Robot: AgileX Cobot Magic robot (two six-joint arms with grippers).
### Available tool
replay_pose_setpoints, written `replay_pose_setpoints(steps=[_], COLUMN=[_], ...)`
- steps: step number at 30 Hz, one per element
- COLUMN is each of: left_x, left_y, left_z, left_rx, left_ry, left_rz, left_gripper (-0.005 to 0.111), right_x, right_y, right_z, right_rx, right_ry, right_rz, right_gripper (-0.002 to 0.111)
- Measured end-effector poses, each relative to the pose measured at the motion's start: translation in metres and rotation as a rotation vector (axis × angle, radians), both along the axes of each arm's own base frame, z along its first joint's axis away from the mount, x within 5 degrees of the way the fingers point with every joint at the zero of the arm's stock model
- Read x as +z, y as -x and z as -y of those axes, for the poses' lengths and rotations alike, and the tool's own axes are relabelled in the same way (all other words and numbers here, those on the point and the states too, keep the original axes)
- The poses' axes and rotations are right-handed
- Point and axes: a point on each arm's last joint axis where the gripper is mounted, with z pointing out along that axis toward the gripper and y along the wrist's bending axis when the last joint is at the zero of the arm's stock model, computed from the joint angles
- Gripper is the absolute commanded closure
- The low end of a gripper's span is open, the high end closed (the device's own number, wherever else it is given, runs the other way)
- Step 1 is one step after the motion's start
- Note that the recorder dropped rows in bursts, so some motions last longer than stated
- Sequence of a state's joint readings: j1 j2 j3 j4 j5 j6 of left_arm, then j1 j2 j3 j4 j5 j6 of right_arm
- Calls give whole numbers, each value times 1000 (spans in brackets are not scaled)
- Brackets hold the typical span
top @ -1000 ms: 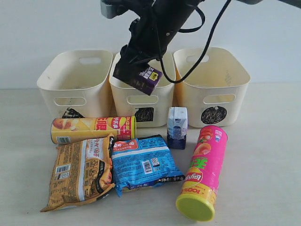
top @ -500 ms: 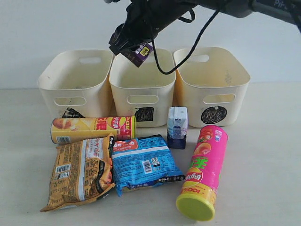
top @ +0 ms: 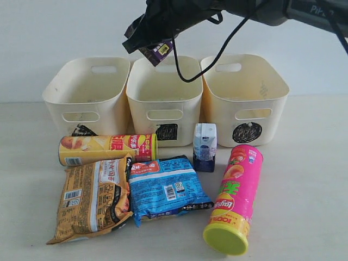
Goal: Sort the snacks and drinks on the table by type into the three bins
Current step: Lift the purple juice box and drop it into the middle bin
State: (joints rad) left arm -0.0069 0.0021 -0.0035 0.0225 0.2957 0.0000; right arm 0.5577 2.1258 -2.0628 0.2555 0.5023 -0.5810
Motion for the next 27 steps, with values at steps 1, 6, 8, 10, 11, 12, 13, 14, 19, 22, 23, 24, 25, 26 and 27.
replay_pose_setpoints(steps=[1, 6, 8, 10, 11, 12, 13, 14, 19, 22, 23, 24, 25, 26, 27], left_x=[0, 0, 0, 0, 0, 0, 0, 0, 0, 0, 0, 0, 0, 0, 0], left_y=[0, 0, 0, 0, 0, 0, 0, 0, 0, 0, 0, 0, 0, 0, 0], left_z=[0, 0, 0, 0, 0, 0, 0, 0, 0, 0, 0, 0, 0, 0, 0], left_rx=[0, 0, 0, 0, 0, 0, 0, 0, 0, 0, 0, 0, 0, 0, 0], left_ry=[0, 0, 0, 0, 0, 0, 0, 0, 0, 0, 0, 0, 0, 0, 0], left_rz=[0, 0, 0, 0, 0, 0, 0, 0, 0, 0, 0, 0, 0, 0, 0], left_gripper=[102, 102, 102, 102, 102, 102, 102, 102, 102, 102, 102, 102, 102, 102, 102], right_x=[0, -14, -28, -40, -44, -44, -44, -44, -43, -42, -40, -37, -32, -28, -24], right_y=[0, -2, -10, -18, -20, -20, -20, -20, -19, -16, -14, -12, -9, -6, -3], right_z=[0, 1, 6, 14, 16, 16, 16, 16, 16, 18, 19, 20, 21, 23, 24], right_rx=[-3, -50, -115, -166, -177, -180, -182, -183, -190, -200, -202, -202, -200, -199, -199], right_ry=[-3, -8, -30, -38, -33, -34, -40, -42, -50, -49, -46, -41, -36, -29, -23], right_rz=[-8, -69, -132, -182, -198, -201, -200, -201, -215, -253, -266, -275, -281, -290, -302], right_gripper=[108, 97, 74, 48, 39, 35, 34, 34, 34, 34, 34, 34, 37, 41, 47])
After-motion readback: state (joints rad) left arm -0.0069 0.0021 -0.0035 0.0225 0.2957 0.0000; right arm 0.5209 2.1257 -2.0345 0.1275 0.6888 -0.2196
